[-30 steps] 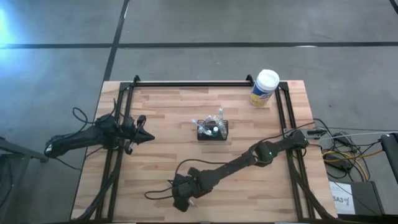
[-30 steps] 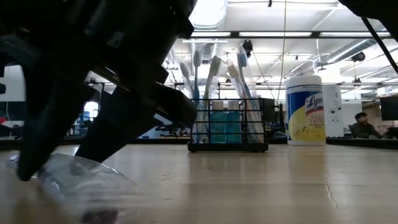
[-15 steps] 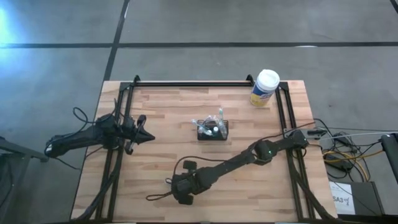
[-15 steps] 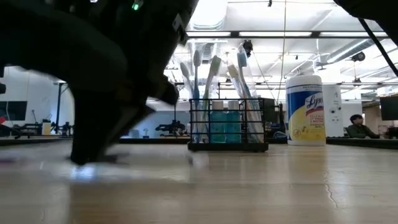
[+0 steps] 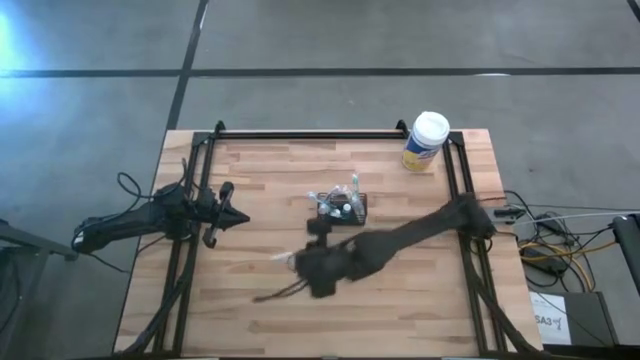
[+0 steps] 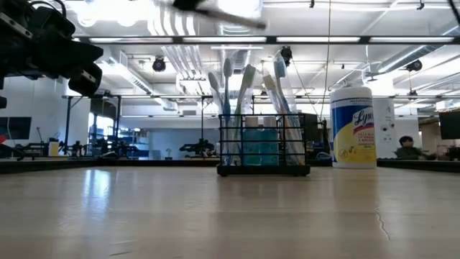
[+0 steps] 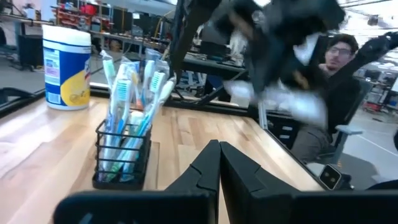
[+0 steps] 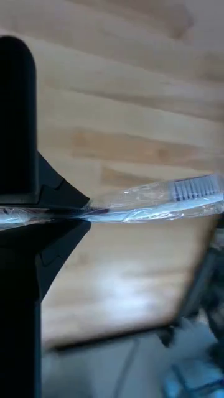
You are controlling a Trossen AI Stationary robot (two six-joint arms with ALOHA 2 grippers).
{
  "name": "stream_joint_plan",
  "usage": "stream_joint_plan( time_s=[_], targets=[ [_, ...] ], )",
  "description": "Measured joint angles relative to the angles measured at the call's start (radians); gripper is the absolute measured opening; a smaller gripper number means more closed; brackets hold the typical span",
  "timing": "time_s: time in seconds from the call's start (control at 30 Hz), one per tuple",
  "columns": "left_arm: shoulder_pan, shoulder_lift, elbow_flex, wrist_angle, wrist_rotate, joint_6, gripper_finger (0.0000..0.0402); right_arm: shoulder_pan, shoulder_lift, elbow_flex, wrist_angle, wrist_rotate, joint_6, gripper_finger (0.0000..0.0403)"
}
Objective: Pick & Place toothbrushing station
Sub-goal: Put the purple toothbrush into the wire organizer
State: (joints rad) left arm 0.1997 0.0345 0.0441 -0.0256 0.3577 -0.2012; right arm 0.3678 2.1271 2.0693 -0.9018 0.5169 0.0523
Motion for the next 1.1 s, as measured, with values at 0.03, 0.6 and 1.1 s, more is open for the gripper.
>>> stream_joint_plan(
  time_s=[0.03, 0.6, 1.1],
  targets=[
    [0.0, 0.0, 0.0, 0.0, -0.004, 0.0, 0.0011, -0.011, -0.061, -0.064, 0.049, -0.011, -0.032, 0.0018],
    [-0.001, 0.057, -0.001, 0.019, -0.202, 0.003, 0.0004, -0.271, -0.895, -1.395, 1.359, -0.682, -0.276, 0.0018],
    [-0.002, 0.707, 0.234, 0.445, -0.219, 0.131, 0.0032, -0.346, -0.975, -1.633, 1.622, -0.679, -0.277, 0.0021]
  ],
)
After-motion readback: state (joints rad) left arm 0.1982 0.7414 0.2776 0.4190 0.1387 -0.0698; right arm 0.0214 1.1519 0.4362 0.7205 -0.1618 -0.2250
